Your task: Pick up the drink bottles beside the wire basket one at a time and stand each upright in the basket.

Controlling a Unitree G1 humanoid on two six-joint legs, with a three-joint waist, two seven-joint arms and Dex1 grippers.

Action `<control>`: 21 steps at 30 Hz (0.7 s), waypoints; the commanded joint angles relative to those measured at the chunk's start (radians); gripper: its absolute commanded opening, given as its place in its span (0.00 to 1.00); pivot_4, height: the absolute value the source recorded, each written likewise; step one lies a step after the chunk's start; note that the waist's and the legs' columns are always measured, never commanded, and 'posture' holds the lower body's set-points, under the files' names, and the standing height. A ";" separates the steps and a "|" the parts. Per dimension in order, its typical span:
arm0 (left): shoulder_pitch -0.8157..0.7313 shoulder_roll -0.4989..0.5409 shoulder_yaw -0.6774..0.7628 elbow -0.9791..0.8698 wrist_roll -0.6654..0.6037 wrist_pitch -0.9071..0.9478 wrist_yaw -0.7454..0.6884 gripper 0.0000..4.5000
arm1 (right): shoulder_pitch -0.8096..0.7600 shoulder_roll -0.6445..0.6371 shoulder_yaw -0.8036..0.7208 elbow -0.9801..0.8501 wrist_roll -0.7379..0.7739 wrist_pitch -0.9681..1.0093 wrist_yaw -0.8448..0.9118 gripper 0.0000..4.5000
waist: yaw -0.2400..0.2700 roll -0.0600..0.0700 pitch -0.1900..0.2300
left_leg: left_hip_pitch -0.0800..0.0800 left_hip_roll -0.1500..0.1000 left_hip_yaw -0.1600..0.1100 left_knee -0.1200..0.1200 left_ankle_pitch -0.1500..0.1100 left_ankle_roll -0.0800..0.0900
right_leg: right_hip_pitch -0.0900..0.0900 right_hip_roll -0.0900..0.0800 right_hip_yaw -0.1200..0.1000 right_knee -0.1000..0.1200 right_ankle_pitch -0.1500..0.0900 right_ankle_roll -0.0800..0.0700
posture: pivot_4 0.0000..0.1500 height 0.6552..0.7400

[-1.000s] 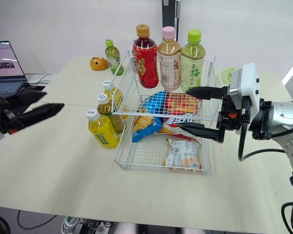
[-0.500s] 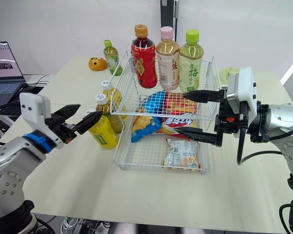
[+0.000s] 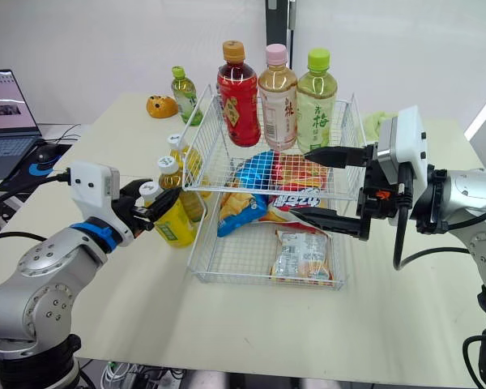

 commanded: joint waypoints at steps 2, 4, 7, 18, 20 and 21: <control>0.002 0.000 -0.030 -0.011 0.000 -0.019 0.005 0.39 | -0.037 0.006 -0.009 -0.005 0.014 0.010 -0.022 1.00 | 0.001 0.000 0.000 | 0.000 0.000 0.000 0.000 0.000 0.000 | 0.000 0.000 0.000 0.000 0.000 0.000 | 1.00 0.78; -0.002 -0.001 -0.029 -0.014 -0.008 -0.025 0.007 0.31 | -0.045 0.007 -0.010 -0.006 0.018 0.017 -0.030 1.00 | 0.001 0.000 0.000 | 0.000 0.000 0.000 0.000 0.000 0.000 | 0.000 0.000 0.000 0.000 0.000 0.000 | 1.00 0.78; -0.002 0.009 -0.001 -0.028 -0.028 -0.021 0.000 0.31 | -0.049 0.007 -0.014 -0.011 0.024 0.027 -0.038 1.00 | 0.001 0.000 0.000 | 0.000 0.000 0.000 0.000 0.000 0.000 | 0.000 0.000 0.000 0.000 0.000 0.000 | 1.00 0.78; -0.110 0.322 0.269 0.021 -0.304 0.137 -0.185 0.31 | -0.051 -0.003 -0.026 0.006 0.035 0.035 -0.042 1.00 | -0.001 -0.001 0.002 | -0.001 0.001 0.000 -0.003 0.000 0.000 | -0.001 0.000 -0.001 -0.003 0.000 0.000 | 1.00 0.78; -0.199 0.426 0.285 0.110 -0.357 0.170 -0.239 0.31 | -0.047 -0.008 -0.032 0.010 0.033 0.035 -0.039 1.00 | -0.001 -0.001 0.002 | -0.001 0.000 0.000 -0.003 0.000 0.000 | -0.001 0.000 -0.001 -0.004 0.000 0.000 | 1.00 0.78; -0.251 0.471 0.283 0.154 -0.383 0.185 -0.262 0.31 | -0.045 -0.011 -0.034 0.012 0.031 0.035 -0.037 1.00 | 0.000 -0.001 0.002 | -0.001 0.000 0.000 -0.003 0.000 0.000 | -0.001 0.000 -0.002 -0.004 0.000 0.000 | 1.00 0.78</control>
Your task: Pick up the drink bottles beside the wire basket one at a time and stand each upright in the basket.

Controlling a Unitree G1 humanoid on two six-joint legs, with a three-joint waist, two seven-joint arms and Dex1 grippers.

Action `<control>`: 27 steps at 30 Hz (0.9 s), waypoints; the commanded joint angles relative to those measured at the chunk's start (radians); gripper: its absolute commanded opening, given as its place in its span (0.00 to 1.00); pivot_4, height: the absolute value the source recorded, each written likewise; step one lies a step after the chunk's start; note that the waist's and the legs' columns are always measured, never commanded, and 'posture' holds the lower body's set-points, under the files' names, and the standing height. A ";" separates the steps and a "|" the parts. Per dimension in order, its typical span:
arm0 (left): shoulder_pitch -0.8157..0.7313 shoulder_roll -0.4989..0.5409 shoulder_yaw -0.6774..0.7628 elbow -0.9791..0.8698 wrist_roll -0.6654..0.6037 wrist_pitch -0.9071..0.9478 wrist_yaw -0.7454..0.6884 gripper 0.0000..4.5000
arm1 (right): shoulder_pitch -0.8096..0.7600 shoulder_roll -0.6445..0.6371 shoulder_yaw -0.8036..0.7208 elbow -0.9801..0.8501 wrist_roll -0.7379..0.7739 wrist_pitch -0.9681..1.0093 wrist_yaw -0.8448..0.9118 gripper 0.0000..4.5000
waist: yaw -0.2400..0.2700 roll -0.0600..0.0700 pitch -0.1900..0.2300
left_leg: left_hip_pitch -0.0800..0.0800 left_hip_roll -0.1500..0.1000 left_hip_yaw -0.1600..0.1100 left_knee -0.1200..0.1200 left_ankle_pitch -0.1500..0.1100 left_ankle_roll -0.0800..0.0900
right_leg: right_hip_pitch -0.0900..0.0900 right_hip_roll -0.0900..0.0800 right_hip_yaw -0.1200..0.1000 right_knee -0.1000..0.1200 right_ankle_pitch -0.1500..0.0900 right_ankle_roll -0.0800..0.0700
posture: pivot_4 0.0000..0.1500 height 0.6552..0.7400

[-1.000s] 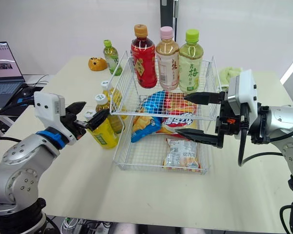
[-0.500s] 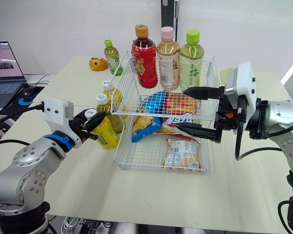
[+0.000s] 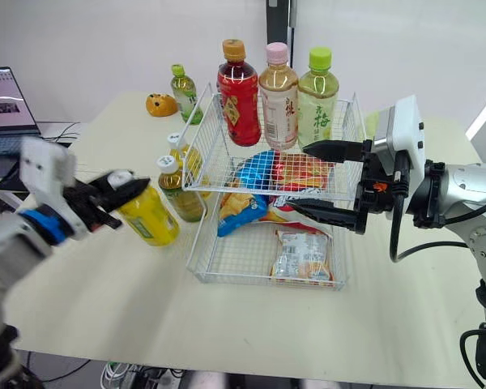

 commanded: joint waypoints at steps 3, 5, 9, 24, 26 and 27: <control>-0.310 0.202 0.028 0.223 -0.153 0.066 -0.108 0.31 | -0.010 -0.030 -0.047 0.014 -0.001 -0.008 0.014 1.00 | 0.003 0.000 0.000 | 0.000 0.000 0.000 -0.001 0.000 0.000 | 0.000 0.000 0.000 -0.002 0.000 0.000 | 1.00 0.78; -0.428 0.230 -0.004 0.311 -0.181 0.089 -0.115 0.31 | -0.004 -0.040 -0.051 0.015 -0.005 -0.008 0.018 1.00 | 0.006 0.000 0.000 | -0.001 -0.001 0.000 -0.002 0.000 0.000 | 0.000 0.000 0.000 -0.004 0.000 0.000 | 1.00 0.78; -0.689 0.245 -0.130 0.473 -0.183 0.109 -0.156 0.31 | 0.020 -0.079 -0.080 0.018 -0.011 -0.004 0.029 1.00 | 0.009 0.000 0.000 | -0.001 -0.001 0.001 -0.006 0.000 0.000 | 0.000 0.000 -0.001 -0.008 0.000 0.000 | 1.00 0.78; -1.209 0.054 -0.519 0.795 0.016 0.007 -0.496 0.31 | 0.132 -0.139 -0.213 -0.047 0.031 0.039 -0.036 1.00 | 0.004 0.002 0.001 | -0.001 -0.001 0.006 -0.012 0.000 0.000 | -0.003 0.000 0.003 -0.012 0.000 0.001 | 1.00 0.78; -1.200 -0.012 -0.550 0.780 0.033 -0.011 -0.513 0.31 | 0.145 -0.146 -0.231 -0.049 0.029 0.047 -0.047 1.00 | 0.004 0.003 0.002 | 0.000 -0.001 0.006 -0.011 0.000 0.000 | -0.003 0.000 0.003 -0.010 0.000 0.001 | 1.00 0.78; -1.197 -0.034 -0.557 0.778 0.042 -0.016 -0.518 0.31 | 0.149 -0.149 -0.236 -0.049 0.028 0.049 -0.050 1.00 | 0.004 0.003 0.002 | 0.000 -0.001 0.006 -0.011 0.001 -0.001 | -0.003 0.000 0.003 -0.010 0.000 0.000 | 1.00 0.78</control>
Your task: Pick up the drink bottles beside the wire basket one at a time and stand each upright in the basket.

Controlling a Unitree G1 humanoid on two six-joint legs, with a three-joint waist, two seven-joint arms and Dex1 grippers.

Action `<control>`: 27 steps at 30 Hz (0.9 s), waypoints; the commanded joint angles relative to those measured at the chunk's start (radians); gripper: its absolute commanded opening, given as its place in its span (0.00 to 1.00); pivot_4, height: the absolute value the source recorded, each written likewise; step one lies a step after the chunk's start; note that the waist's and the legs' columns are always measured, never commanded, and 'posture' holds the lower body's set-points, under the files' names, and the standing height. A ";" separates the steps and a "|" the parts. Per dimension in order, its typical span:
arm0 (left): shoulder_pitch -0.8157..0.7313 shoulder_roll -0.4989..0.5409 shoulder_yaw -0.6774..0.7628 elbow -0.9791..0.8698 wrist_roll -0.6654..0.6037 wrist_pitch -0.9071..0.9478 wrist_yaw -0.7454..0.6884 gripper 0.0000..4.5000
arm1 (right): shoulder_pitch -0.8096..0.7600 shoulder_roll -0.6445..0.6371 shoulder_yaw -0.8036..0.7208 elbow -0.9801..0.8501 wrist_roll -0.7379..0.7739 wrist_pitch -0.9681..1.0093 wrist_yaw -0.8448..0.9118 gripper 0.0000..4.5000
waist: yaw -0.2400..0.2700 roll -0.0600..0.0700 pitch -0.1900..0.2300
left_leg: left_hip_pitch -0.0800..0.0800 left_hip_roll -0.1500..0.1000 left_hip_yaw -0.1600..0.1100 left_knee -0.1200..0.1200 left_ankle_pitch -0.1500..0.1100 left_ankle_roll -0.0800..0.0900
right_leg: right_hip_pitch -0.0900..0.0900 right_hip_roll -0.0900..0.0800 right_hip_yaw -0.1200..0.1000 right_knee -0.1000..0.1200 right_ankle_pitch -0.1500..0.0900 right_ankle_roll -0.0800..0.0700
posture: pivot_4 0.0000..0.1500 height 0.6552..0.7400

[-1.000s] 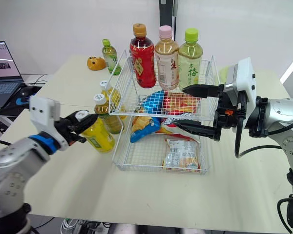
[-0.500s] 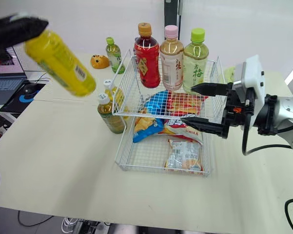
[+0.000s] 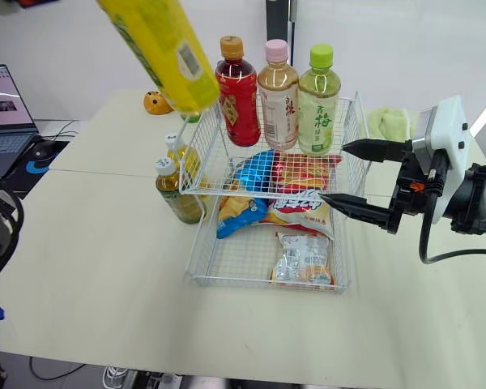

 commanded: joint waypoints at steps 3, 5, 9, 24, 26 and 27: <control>0.021 -0.134 -0.036 -0.066 0.043 -0.081 -0.023 0.31 | 0.013 -0.032 -0.064 -0.015 0.007 0.007 -0.022 1.00 | 0.001 0.000 0.000 | 0.000 0.000 0.000 0.001 0.000 0.000 | 0.000 0.000 0.001 0.000 0.000 0.000 | 1.00 0.78; 0.042 -0.192 -0.051 -0.085 0.060 -0.105 -0.023 0.31 | 0.022 -0.041 -0.074 -0.012 0.003 0.010 -0.021 1.00 | 0.000 0.000 0.000 | 0.000 0.000 0.000 0.000 0.000 0.000 | 0.000 0.000 0.001 0.000 0.000 0.000 | 1.00 0.78; 0.048 -0.294 -0.085 -0.072 0.106 -0.152 -0.026 0.31 | 0.051 -0.059 -0.113 -0.014 0.014 0.017 -0.016 1.00 | -0.001 0.001 0.001 | -0.001 0.000 0.001 -0.001 0.000 0.000 | -0.001 0.000 0.001 -0.001 0.000 0.000 | 1.00 0.78; 0.024 -0.506 -0.166 0.142 0.337 -0.391 -0.039 0.31 | 0.114 -0.050 -0.162 -0.064 0.048 0.016 -0.065 1.00 | -0.002 0.002 0.001 | 0.000 -0.001 0.001 0.000 0.000 0.000 | 0.000 0.000 0.002 -0.001 0.000 0.000 | 1.00 0.78; 0.020 -0.520 -0.169 0.163 0.352 -0.405 -0.057 0.31 | 0.118 -0.050 -0.164 -0.064 0.047 0.013 -0.069 1.00 | -0.002 0.002 0.001 | 0.000 -0.001 0.001 0.000 0.000 0.000 | 0.000 0.000 0.002 -0.001 0.000 0.000 | 1.00 0.78; 0.018 -0.525 -0.171 0.170 0.359 -0.410 -0.066 0.31 | 0.120 -0.050 -0.167 -0.063 0.045 0.012 -0.070 1.00 | -0.002 0.002 0.001 | 0.000 -0.001 0.001 0.000 0.000 0.000 | 0.000 0.000 0.002 -0.001 0.000 0.000 | 1.00 0.78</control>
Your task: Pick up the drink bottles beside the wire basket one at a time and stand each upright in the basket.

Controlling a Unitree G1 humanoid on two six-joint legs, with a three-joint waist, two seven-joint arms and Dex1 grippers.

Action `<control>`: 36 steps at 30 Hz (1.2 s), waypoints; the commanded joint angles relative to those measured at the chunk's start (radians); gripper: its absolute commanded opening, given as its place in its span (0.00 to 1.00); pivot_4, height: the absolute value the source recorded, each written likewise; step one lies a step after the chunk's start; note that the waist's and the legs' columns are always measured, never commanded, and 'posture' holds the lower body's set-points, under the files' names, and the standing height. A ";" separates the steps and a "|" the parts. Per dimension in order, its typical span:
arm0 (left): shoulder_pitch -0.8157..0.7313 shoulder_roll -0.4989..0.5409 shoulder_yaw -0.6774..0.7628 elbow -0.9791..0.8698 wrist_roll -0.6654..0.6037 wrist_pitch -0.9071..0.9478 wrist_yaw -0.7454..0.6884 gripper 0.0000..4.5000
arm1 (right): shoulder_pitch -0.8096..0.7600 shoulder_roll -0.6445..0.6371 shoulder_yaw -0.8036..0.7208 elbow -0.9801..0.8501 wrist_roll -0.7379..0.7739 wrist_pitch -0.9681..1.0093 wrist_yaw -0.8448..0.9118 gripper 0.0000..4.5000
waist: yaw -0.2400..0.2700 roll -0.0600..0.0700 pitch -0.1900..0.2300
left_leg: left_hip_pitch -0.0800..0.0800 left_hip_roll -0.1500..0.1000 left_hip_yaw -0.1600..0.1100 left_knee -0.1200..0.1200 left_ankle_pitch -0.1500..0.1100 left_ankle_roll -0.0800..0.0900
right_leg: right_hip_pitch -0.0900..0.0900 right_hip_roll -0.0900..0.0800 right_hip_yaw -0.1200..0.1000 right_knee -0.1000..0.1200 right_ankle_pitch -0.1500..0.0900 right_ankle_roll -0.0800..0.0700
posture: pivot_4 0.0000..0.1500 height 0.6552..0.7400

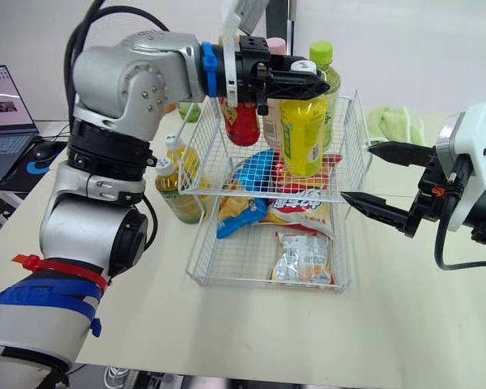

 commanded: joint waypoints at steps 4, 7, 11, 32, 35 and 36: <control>-0.061 -0.031 0.010 0.028 0.045 -0.063 -0.048 0.31 | 0.006 -0.011 -0.067 -0.002 -0.002 -0.020 -0.012 1.00 | 0.000 0.000 0.000 | 0.000 0.000 0.000 0.000 0.000 0.000 | 0.000 0.000 0.000 0.000 0.000 0.000 | 1.00 0.78; -0.070 -0.040 0.015 0.048 0.058 -0.071 -0.060 0.38 | 0.009 -0.015 -0.085 0.004 0.000 -0.021 -0.008 1.00 | 0.000 0.000 0.000 | 0.000 0.000 0.000 0.000 0.000 0.000 | 0.000 0.000 0.000 0.000 0.000 0.000 | 1.00 0.78; -0.078 -0.043 0.027 0.042 0.049 -0.069 -0.093 0.66 | 0.009 -0.015 -0.091 0.001 -0.001 -0.020 -0.012 1.00 | -0.001 0.000 0.000 | 0.000 0.000 0.000 0.000 0.000 0.000 | 0.000 0.000 0.000 0.000 0.000 0.000 | 1.00 0.78; 0.112 0.433 0.284 -0.351 -0.115 0.192 -0.116 0.99 | -0.030 -0.057 -0.063 -0.014 0.061 -0.015 -0.007 1.00 | -0.006 0.003 -0.001 | 0.003 0.001 -0.001 0.001 0.000 0.000 | 0.002 0.000 0.000 0.001 0.000 0.000 | 1.00 0.78; 0.249 0.510 0.344 -0.414 -0.085 0.158 -0.038 0.99 | -0.067 -0.037 -0.004 -0.013 0.078 -0.026 0.002 1.00 | -0.002 0.003 -0.001 | 0.004 0.001 -0.001 0.002 0.000 0.000 | 0.003 0.000 -0.001 0.003 0.000 0.000 | 1.00 0.78; 0.276 0.522 0.360 -0.426 -0.084 0.159 -0.019 0.99 | -0.077 -0.030 0.009 -0.014 0.084 -0.027 0.002 1.00 | -0.004 0.003 -0.001 | 0.003 0.001 -0.002 0.002 0.000 0.000 | 0.003 0.000 -0.001 0.003 0.000 0.000 | 1.00 0.78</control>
